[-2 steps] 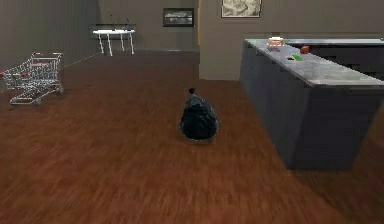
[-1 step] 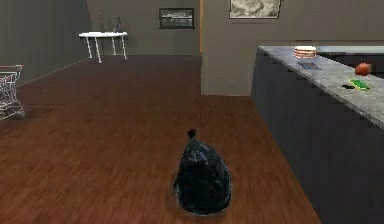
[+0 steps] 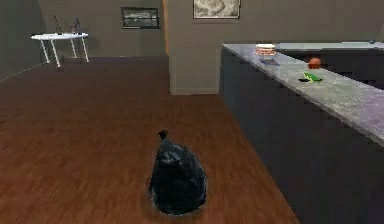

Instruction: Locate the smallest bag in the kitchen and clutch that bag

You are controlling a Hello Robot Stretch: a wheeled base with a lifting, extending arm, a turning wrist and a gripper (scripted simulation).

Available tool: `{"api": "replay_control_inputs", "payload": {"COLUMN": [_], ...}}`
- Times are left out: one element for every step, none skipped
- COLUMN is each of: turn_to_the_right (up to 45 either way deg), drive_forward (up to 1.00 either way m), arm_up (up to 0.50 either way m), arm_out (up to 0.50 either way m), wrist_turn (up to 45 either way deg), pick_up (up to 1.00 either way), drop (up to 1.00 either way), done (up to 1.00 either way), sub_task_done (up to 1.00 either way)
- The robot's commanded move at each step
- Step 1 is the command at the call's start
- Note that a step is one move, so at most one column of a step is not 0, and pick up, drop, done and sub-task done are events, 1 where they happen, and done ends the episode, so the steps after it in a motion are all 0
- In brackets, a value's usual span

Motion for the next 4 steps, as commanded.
{"api": "replay_control_inputs", "payload": {"turn_to_the_right": [0.0, -45.0, -21.0, 0.0], "drive_forward": [0.35, 0.0, 0.0, 0.85], "arm_up": [0.0, 0.0, 0.0, 0.0], "arm_out": [0.0, 0.0, 0.0, 0.0], "wrist_turn": [0.0, 0.0, 0.0, 0.0], "pick_up": [0.0, 0.0, 0.0, 0.0], "drop": [0.0, 0.0, 0.0, 0.0], "done": [0.0, 0.0, 0.0, 0.0], "sub_task_done": [0.0, 0.0, 0.0, 0.0]}}
